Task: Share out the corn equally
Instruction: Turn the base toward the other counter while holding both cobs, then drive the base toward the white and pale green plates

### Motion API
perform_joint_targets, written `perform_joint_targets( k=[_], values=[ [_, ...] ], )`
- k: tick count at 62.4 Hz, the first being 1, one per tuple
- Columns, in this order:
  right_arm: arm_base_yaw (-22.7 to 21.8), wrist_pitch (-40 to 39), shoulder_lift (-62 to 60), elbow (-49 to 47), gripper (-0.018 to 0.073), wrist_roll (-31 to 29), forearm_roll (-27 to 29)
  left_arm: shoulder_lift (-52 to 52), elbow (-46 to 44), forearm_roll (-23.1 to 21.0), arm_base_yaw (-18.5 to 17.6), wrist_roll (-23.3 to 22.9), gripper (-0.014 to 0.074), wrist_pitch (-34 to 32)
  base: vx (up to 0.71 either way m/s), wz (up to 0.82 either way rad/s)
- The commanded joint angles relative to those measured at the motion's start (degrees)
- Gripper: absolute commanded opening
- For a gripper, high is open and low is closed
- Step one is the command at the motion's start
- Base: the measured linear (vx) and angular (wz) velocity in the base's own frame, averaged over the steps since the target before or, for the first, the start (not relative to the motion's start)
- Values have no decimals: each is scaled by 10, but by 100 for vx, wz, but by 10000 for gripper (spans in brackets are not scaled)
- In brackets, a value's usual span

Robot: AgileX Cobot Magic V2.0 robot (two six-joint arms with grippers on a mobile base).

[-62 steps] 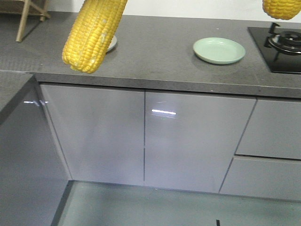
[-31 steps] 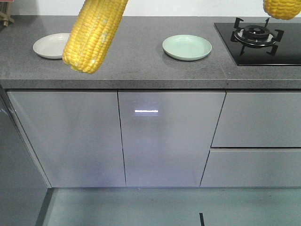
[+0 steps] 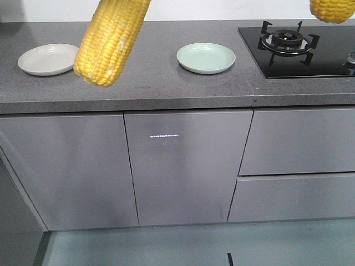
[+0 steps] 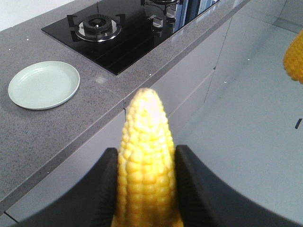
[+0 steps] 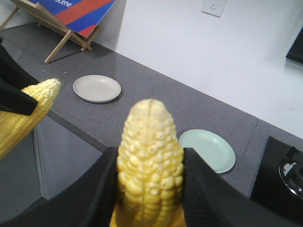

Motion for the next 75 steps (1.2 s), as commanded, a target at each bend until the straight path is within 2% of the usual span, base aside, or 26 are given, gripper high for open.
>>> perform_joint_targets(
  k=[1, 75],
  values=[
    [-2, -3, -12, -11, -4, -1, 10, -25, -15, -14, -2, -6, -7, -21, 7, -6],
    [-2, -3, -12, -11, -4, -1, 10, -25, -15, -14, -2, -6, -7, -21, 13, -1]
  ],
)
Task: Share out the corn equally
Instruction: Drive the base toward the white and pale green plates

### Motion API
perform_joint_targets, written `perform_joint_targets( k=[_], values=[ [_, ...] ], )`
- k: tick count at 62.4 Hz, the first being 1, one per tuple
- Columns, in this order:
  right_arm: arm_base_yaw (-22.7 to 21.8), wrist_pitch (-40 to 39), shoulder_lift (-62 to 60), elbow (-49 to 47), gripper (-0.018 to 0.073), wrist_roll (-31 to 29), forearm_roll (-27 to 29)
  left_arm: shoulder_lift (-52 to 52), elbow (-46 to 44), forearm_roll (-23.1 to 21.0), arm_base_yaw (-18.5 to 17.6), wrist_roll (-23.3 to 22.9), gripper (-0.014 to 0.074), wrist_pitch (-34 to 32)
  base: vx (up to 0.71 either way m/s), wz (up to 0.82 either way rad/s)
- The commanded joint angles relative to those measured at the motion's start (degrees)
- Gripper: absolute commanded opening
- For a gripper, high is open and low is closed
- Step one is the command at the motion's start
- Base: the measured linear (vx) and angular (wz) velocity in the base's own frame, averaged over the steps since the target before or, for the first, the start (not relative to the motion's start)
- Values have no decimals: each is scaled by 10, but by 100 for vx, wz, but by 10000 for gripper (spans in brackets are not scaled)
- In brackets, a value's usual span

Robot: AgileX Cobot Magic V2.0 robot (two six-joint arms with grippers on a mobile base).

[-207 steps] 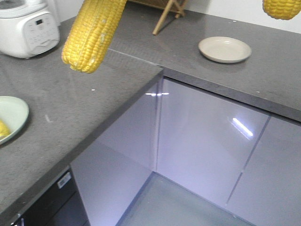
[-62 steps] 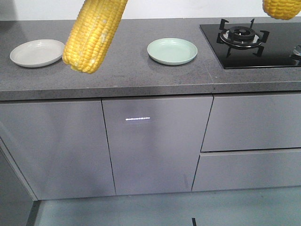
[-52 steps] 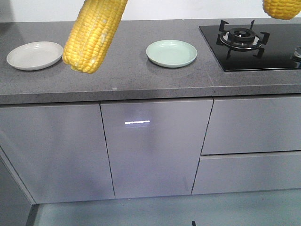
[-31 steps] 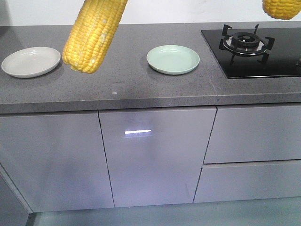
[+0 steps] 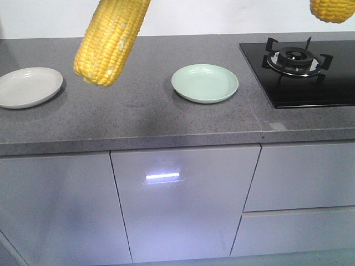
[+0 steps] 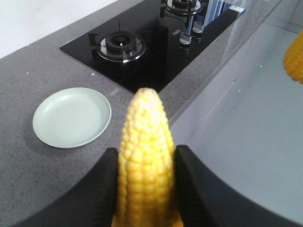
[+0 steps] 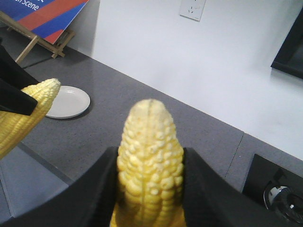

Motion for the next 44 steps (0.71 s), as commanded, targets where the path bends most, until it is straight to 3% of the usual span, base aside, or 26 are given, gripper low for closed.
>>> perform_joint_targets(
  k=[1, 44],
  values=[
    [-2, -3, -12, -11, -4, -1, 10, -25, -15, -14, -2, -6, -7, -21, 16, 0],
    [-2, -3, -12, -11, -4, -1, 10, -25, -15, -14, -2, -6, -7, -21, 15, 0]
  ],
)
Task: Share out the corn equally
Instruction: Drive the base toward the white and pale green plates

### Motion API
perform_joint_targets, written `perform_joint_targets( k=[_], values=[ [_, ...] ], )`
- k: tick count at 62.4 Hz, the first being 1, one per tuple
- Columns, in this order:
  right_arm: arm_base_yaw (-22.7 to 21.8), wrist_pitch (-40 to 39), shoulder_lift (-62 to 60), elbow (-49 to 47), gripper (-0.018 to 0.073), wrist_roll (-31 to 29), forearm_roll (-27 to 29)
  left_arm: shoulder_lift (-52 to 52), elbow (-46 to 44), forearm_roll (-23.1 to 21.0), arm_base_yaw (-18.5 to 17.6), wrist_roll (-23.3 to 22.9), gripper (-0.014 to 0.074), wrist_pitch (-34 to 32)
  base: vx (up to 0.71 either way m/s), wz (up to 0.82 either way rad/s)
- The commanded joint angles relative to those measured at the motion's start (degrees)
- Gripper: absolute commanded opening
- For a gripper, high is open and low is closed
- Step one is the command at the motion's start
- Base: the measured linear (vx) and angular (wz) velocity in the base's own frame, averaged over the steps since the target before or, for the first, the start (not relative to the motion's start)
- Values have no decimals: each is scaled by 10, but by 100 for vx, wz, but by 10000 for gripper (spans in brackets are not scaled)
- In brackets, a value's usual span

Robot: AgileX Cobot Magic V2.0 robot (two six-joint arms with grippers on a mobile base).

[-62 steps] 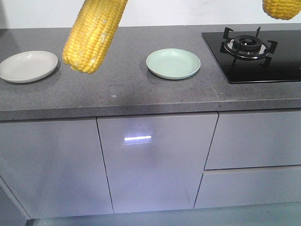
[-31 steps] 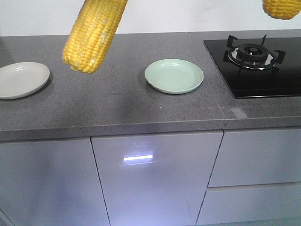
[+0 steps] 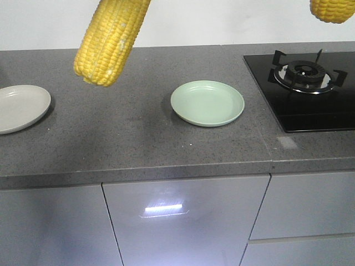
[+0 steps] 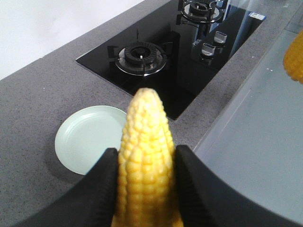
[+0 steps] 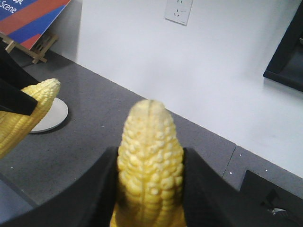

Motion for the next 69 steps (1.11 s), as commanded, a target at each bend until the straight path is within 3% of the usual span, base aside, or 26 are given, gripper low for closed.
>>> perform_joint_targets(
  k=[1, 69],
  values=[
    [-2, -3, -12, -11, -4, -1, 10, -25, -15, -14, -2, -6, -7, -21, 12, 2],
    [-2, -3, -12, -11, -4, -1, 10, -25, -15, -14, -2, -6, -7, -21, 11, 7]
  ],
)
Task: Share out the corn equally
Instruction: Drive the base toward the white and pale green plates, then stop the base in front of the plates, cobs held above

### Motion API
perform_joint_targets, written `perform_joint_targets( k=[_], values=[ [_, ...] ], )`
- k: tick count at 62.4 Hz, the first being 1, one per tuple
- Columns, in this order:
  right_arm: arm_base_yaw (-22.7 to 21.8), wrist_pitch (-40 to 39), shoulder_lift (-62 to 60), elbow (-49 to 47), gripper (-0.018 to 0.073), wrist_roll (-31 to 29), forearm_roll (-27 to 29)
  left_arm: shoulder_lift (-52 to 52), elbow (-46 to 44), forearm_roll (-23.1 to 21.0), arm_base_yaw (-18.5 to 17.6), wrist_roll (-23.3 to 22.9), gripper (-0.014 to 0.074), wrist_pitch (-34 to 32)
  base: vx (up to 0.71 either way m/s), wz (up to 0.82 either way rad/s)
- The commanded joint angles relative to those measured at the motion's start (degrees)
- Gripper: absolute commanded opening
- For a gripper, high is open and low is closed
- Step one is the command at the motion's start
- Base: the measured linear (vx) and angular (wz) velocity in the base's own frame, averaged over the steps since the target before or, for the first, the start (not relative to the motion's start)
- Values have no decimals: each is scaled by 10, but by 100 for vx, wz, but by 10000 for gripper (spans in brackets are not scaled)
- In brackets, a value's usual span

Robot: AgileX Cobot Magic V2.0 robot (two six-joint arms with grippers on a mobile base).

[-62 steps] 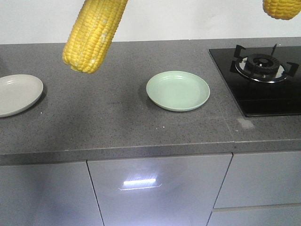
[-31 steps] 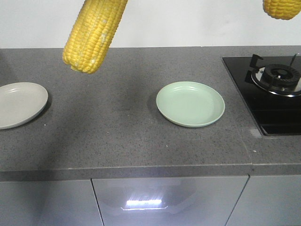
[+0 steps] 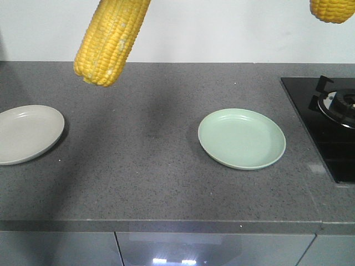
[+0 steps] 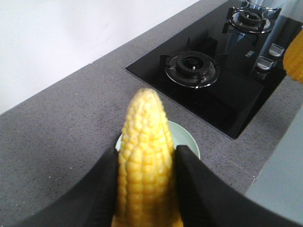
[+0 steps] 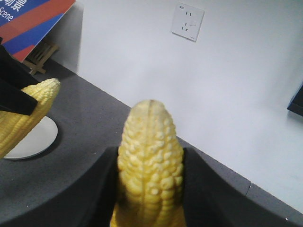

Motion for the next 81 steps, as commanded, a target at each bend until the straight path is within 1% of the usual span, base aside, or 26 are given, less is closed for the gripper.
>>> perform_joint_targets(
  k=[1, 81],
  values=[
    [-2, -3, -12, -11, -4, -1, 10, -25, -15, -14, -2, -6, -7, -21, 9, 8],
    [-2, -3, -12, -11, -4, -1, 10, -25, -15, -14, -2, -6, -7, -21, 6, 2]
  ],
)
